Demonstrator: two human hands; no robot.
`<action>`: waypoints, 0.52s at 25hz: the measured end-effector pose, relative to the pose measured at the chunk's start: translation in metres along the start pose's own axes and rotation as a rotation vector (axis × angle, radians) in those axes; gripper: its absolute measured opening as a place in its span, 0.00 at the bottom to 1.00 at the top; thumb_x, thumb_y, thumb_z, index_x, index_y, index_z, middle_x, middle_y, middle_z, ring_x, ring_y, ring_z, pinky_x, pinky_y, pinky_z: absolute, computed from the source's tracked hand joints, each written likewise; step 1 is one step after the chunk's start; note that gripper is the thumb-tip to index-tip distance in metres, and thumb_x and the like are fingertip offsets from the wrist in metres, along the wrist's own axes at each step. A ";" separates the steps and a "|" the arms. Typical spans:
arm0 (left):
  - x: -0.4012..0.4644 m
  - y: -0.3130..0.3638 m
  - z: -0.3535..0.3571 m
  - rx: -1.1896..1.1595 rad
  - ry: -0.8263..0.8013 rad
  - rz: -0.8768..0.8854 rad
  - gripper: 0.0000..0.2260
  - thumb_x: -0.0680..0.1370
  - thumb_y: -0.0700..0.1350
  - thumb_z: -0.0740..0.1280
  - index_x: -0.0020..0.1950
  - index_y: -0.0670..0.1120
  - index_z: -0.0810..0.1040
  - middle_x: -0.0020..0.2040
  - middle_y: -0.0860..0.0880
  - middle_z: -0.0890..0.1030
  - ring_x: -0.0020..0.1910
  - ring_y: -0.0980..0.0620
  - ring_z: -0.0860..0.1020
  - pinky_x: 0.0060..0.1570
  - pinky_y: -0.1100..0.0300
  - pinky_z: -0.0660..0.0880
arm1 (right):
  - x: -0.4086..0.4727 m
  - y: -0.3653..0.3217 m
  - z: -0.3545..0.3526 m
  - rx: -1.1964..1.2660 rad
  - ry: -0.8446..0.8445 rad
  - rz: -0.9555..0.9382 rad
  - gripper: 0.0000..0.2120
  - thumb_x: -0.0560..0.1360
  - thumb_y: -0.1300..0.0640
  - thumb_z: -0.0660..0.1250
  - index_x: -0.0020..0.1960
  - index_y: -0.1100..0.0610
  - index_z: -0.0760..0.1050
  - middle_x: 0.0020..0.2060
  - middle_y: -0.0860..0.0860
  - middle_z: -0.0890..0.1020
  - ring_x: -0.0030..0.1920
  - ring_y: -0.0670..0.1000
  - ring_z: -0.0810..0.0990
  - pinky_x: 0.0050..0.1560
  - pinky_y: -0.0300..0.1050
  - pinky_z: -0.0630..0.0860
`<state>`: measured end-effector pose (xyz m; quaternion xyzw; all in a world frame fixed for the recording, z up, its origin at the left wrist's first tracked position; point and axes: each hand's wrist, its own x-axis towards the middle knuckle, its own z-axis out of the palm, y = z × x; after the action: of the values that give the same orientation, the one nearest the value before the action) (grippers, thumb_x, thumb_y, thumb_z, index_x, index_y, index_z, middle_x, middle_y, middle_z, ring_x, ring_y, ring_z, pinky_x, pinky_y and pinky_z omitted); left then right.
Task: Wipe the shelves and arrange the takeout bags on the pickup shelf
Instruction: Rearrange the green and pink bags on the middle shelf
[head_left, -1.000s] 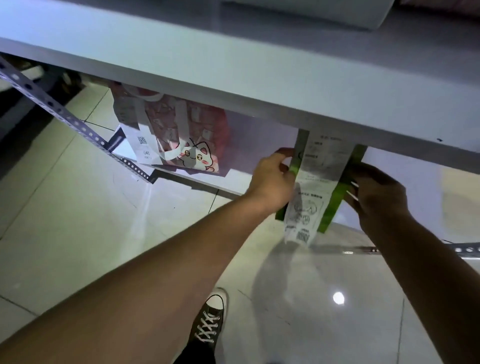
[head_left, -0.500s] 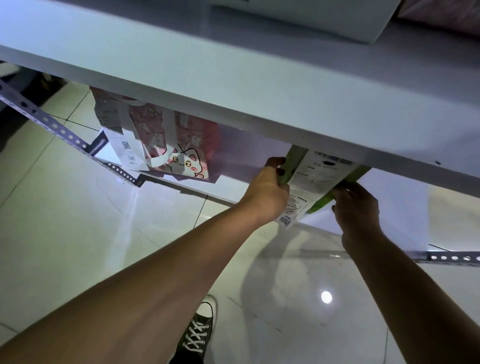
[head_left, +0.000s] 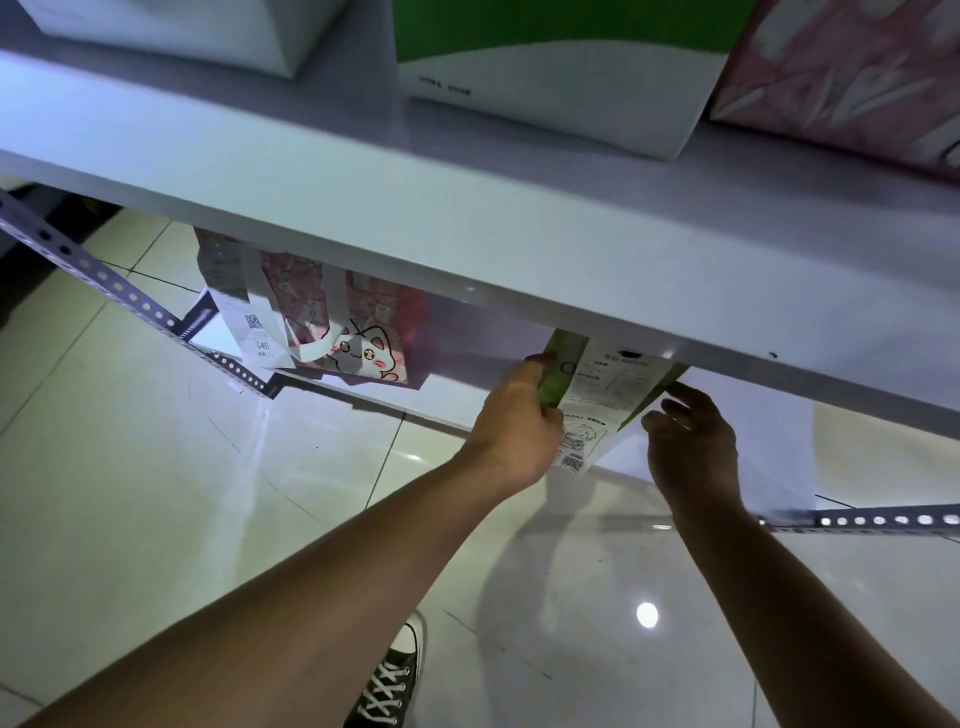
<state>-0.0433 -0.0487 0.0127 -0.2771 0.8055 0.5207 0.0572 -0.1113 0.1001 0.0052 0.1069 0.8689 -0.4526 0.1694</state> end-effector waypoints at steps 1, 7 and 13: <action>-0.008 0.005 -0.002 0.016 0.009 0.012 0.22 0.80 0.36 0.61 0.72 0.52 0.69 0.68 0.49 0.75 0.64 0.47 0.75 0.52 0.64 0.70 | -0.008 -0.001 -0.002 -0.008 -0.004 -0.025 0.19 0.79 0.62 0.65 0.69 0.54 0.74 0.64 0.51 0.80 0.65 0.51 0.78 0.64 0.47 0.73; -0.077 0.030 -0.016 0.004 -0.008 0.054 0.23 0.81 0.36 0.62 0.74 0.54 0.67 0.72 0.49 0.72 0.72 0.45 0.70 0.67 0.52 0.74 | -0.076 -0.016 -0.019 -0.059 -0.096 -0.086 0.22 0.80 0.64 0.66 0.72 0.53 0.71 0.67 0.54 0.79 0.63 0.51 0.78 0.62 0.45 0.72; -0.134 0.069 -0.049 0.077 0.026 0.030 0.23 0.83 0.41 0.62 0.74 0.59 0.63 0.76 0.55 0.67 0.76 0.51 0.65 0.69 0.63 0.67 | -0.132 -0.059 -0.046 0.003 -0.178 -0.146 0.21 0.81 0.63 0.65 0.72 0.52 0.72 0.67 0.52 0.79 0.65 0.53 0.78 0.69 0.52 0.74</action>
<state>0.0439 -0.0186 0.1411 -0.2692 0.8297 0.4865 0.0497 -0.0184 0.1000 0.1255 0.0029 0.8553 -0.4727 0.2123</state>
